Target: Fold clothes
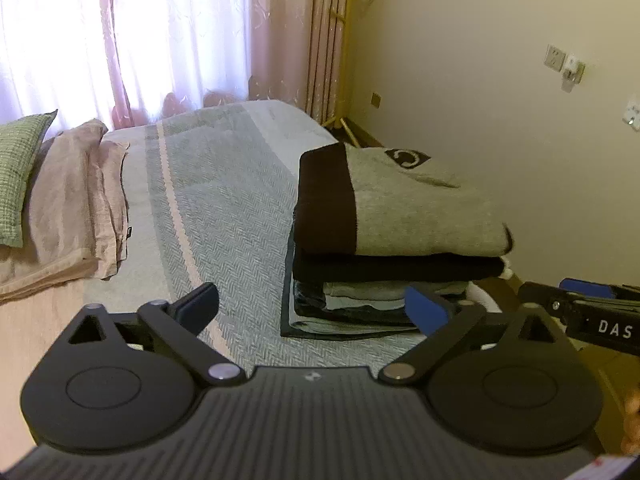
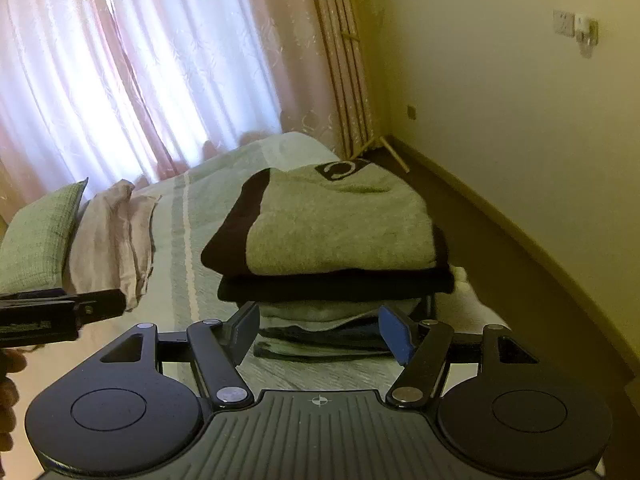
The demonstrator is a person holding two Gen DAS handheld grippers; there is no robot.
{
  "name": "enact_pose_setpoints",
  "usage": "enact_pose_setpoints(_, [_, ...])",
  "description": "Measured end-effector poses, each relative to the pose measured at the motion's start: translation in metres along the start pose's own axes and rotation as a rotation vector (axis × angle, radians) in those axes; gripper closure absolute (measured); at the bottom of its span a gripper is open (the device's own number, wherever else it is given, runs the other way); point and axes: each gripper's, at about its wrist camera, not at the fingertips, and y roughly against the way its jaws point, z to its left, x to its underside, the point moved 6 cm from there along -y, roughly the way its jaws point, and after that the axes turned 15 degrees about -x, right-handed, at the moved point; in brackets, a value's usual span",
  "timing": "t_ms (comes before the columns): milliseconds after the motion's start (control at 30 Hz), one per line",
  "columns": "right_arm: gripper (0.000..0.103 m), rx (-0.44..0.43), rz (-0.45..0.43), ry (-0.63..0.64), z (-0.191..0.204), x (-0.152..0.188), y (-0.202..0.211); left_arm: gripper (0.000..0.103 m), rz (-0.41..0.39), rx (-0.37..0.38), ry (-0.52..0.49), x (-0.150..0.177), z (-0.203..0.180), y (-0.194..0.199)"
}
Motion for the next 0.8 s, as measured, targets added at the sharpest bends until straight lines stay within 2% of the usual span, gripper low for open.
enact_pose_setpoints(200, [0.039,0.095,0.002,0.049,0.025,0.017,0.031,0.002,-0.051,0.002,-0.029,0.013,0.014,0.041])
enact_pose_setpoints(367, [0.039,0.113,0.005,0.028,0.041,0.032,0.056,0.002,-0.062,0.007,-0.061,0.023,0.02,0.069])
enact_pose_setpoints(800, [0.039,0.054,-0.02,-0.016,0.074,0.051,0.096,0.002,-0.062,0.043,-0.087,0.043,0.026,0.1])
